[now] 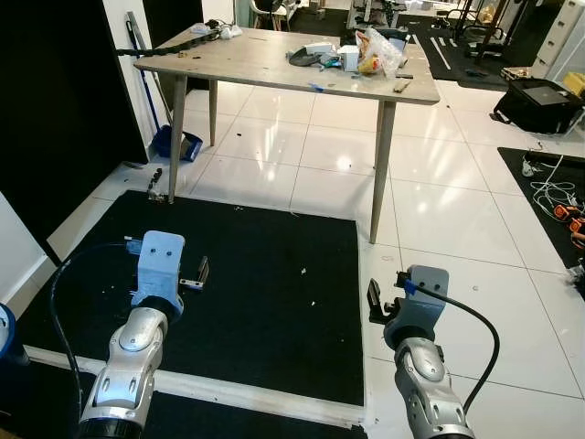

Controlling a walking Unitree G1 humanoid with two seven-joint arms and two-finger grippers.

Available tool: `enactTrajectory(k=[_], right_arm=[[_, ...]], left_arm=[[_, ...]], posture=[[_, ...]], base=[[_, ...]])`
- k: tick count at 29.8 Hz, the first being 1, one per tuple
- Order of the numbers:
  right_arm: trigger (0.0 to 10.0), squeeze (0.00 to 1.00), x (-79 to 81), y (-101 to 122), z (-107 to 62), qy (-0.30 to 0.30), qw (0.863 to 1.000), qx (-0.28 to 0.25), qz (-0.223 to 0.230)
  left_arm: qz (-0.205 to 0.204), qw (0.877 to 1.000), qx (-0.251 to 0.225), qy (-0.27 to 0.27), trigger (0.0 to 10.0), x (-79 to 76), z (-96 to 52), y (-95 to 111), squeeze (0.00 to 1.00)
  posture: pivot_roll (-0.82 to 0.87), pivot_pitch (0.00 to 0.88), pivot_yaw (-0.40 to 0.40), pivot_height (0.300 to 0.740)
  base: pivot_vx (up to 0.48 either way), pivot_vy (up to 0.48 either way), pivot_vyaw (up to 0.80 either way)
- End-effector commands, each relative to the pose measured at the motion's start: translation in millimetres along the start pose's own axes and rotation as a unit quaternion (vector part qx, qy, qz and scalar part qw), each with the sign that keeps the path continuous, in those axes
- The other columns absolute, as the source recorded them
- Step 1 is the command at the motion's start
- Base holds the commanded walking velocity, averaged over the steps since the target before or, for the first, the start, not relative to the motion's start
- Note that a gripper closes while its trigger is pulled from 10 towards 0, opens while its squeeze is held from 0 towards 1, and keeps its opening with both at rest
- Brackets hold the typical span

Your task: Picking trash to rubbish bin

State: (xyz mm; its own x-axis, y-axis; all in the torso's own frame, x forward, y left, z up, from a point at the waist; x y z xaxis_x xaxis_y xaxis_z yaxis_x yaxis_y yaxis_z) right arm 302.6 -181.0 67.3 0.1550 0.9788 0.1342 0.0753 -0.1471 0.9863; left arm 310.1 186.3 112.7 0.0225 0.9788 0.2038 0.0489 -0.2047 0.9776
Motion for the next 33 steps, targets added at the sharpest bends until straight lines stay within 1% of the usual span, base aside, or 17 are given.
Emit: enactTrajectory(k=[1,4,6,8,16,23,33], right_arm=[[10.0,0.00,-1.7,-2.6,-0.4,-0.002,1.000,0.006,-0.004],[10.0,0.00,-2.1,-2.8,-0.5,-0.002,1.000,0.006,-0.005],[10.0,0.00,-0.7,-2.9,-1.0,0.008,1.000,0.005,-0.016],[10.0,0.00,2.8,-3.6,-1.8,0.023,0.999,0.005,-0.023],[10.0,0.00,16.0,-4.4,-3.6,0.063,0.998,0.007,-0.017],[10.0,0.00,26.2,-8.7,-6.3,0.099,0.994,0.016,-0.033],[10.0,0.00,26.2,-9.5,-6.9,0.103,0.994,0.018,-0.039]], left_arm=[[0.006,1.000,0.007,0.000,10.0,1.1,-2.1,-4.6,0.00],[0.006,1.000,0.006,-0.002,10.0,0.5,-2.1,-4.3,0.00],[0.006,1.000,0.005,-0.005,10.0,0.4,-1.8,-4.3,0.00],[0.006,1.000,0.005,-0.006,10.0,0.4,-1.6,-4.5,0.00],[0.008,1.000,0.003,-0.011,10.0,-1.5,-2.5,-4.2,0.00],[0.009,1.000,0.000,-0.015,10.0,-2.1,-2.4,-3.3,0.00],[0.009,1.000,-0.001,-0.018,10.0,-3.3,-2.6,-2.9,0.00]], posture=[[-0.03,0.068,0.013,0.740],[-0.03,0.068,0.013,0.740],[-0.03,0.068,0.015,0.740],[-0.03,0.068,0.015,0.740],[-0.03,0.070,0.015,0.740],[-0.03,0.070,0.016,0.740],[-0.03,0.070,0.015,0.740]], base=[[0.000,0.000,0.00],[0.170,0.000,0.00],[0.272,0.000,0.00],[0.285,0.000,0.00],[0.296,0.000,0.00],[0.321,0.000,0.00],[0.328,0.000,0.00]])
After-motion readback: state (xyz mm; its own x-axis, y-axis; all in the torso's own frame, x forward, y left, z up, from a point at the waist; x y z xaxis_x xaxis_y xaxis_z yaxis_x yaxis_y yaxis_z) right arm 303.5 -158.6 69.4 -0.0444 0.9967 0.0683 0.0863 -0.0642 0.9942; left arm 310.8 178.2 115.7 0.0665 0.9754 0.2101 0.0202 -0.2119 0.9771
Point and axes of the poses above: a point about 5 cm out from each wrist's last joint towards the gripper, its own z axis pointing out of the wrist towards the gripper, its own y axis along the axis of the wrist's last joint, x = y × z, the point moved 1 cm from there along z, pointing out of the wrist towards the gripper, and after that the axes turned 3 degrees about z, right-handed, at the moved point
